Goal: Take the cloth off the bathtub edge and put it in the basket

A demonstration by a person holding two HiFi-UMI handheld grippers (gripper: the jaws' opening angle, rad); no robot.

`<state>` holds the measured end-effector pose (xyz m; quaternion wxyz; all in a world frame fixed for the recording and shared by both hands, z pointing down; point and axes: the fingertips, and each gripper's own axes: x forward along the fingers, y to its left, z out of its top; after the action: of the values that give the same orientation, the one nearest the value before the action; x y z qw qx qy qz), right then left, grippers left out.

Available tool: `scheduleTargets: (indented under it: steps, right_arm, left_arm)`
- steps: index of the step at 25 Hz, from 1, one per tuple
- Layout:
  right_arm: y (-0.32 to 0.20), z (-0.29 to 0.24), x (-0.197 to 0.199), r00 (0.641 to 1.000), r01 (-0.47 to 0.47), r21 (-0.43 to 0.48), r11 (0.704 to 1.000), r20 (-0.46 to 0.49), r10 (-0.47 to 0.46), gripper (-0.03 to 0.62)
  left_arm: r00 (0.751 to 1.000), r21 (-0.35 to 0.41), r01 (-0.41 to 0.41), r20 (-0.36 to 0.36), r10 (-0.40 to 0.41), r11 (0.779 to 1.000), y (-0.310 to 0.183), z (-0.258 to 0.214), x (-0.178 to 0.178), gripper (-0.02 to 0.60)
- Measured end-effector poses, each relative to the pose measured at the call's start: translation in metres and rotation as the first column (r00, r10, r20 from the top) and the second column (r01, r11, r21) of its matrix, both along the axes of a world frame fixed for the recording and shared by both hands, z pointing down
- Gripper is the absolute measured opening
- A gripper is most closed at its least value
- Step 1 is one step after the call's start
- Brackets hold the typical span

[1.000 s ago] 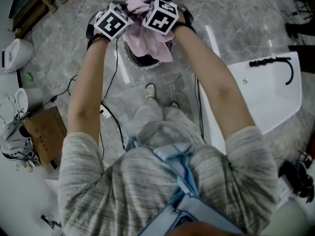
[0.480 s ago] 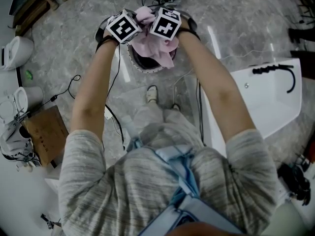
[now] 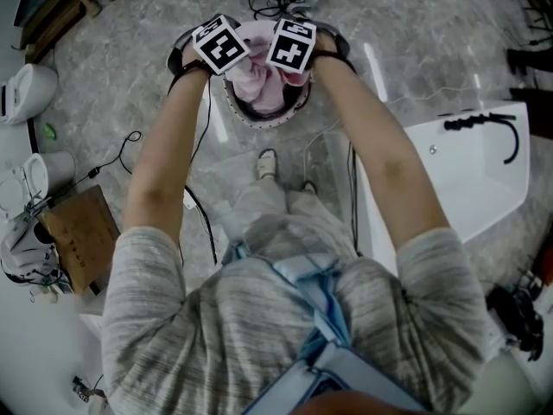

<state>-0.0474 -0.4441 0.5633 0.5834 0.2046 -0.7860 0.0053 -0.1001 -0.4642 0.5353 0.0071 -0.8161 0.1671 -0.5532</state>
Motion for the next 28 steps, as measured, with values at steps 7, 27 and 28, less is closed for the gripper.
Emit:
scheduleTargets:
  steps: [7, 27, 28]
  right_arm:
    - [0.005, -0.019, 0.012, 0.991, -0.087, 0.001, 0.996, 0.103, 0.086, 0.124]
    - [0.073, -0.097, 0.057, 0.499, -0.432, -0.200, 0.880, 0.759, 0.418, 0.124]
    - [0.078, -0.104, 0.059, 0.447, -0.431, -0.219, 0.875, 0.791, 0.418, 0.124]
  left_arm:
    - [0.997, -0.017, 0.024, -0.075, -0.025, 1.000, 0.011, -0.003, 0.009, 0.158]
    - [0.745, -0.143, 0.197, -0.621, -0.243, 0.970, 0.068, -0.082, 0.044, 0.157]
    - [0.714, -0.165, 0.200, -0.651, -0.260, 0.966, 0.073, -0.086, 0.046, 0.158]
